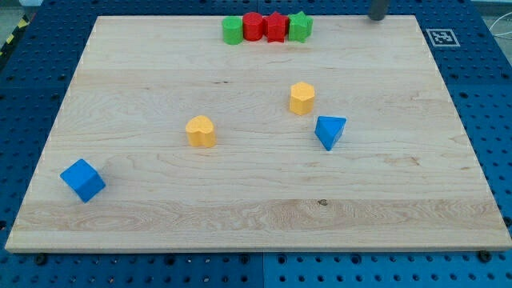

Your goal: Move the blue triangle sightly up

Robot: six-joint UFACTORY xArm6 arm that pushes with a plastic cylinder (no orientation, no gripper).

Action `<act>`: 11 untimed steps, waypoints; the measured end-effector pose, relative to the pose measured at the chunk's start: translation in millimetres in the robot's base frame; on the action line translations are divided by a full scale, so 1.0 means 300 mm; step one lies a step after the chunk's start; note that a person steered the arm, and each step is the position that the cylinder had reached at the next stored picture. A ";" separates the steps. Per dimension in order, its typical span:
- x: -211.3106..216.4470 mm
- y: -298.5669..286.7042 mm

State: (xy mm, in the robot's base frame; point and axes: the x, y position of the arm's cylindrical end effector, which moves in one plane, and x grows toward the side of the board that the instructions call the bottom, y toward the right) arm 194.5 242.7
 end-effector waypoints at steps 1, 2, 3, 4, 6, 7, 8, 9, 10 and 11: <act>0.042 0.194; 0.145 0.337; 0.216 0.341; 0.311 0.341; 0.687 0.212; 0.805 0.078; 0.995 -0.083; 1.161 -0.271; 1.120 -0.481; 1.001 -0.532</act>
State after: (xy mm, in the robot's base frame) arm 494.8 83.2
